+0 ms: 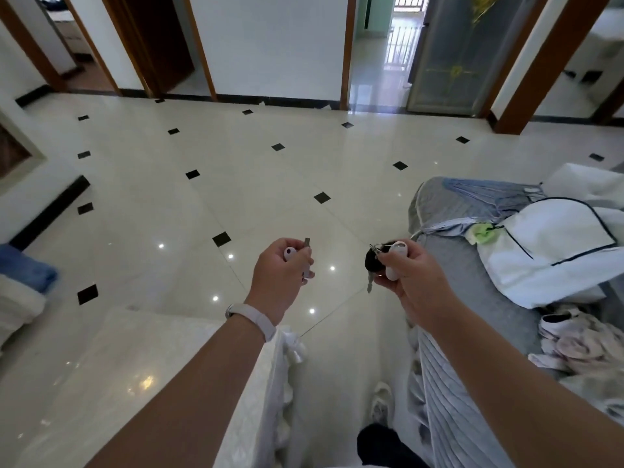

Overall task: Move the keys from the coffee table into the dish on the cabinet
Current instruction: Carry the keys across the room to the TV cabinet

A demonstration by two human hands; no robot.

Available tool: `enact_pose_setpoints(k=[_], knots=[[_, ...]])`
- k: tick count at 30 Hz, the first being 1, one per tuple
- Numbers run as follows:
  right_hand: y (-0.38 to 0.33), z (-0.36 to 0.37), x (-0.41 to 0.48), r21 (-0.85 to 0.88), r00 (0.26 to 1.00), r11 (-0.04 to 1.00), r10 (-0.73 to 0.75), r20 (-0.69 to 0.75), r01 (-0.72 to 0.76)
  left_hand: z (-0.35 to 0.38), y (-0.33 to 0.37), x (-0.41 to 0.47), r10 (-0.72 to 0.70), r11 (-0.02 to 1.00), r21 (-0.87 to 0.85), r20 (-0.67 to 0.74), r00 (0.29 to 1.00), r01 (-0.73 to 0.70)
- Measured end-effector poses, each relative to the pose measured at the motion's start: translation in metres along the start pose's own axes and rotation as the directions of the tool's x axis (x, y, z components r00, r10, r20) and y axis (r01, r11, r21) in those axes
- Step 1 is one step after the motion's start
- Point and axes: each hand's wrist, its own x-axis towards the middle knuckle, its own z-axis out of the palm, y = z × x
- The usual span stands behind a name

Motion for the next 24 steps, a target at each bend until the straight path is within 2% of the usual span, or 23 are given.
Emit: enact_pose_setpoints(k=[12, 15, 19, 24], knots=[[-0.053, -0.052, 0.213, 0.012, 0.998, 0.999, 0.052, 0.038, -0.052, 0.106, 0.043, 0.178, -0.032, 0.997, 0.074, -0.077, 0.997, 0.038], [-0.075, -0.067, 0.265, -0.004, 0.994, 0.999, 0.054, 0.095, -0.054, 0.135, 0.061, 0.219, 0.003, 0.996, 0.092, -0.119, 0.993, 0.008], [-0.093, -0.070, 0.313, -0.005, 0.988, 0.999, 0.035, 0.148, -0.035, 0.151, 0.076, 0.251, 0.030, 0.992, 0.129, -0.151, 0.988, -0.010], [-0.101, -0.051, 0.360, -0.030, 0.970, 0.997, 0.075, 0.231, -0.070, 0.140, 0.085, 0.290, 0.009, 0.995, 0.099, -0.243, 0.970, 0.015]])
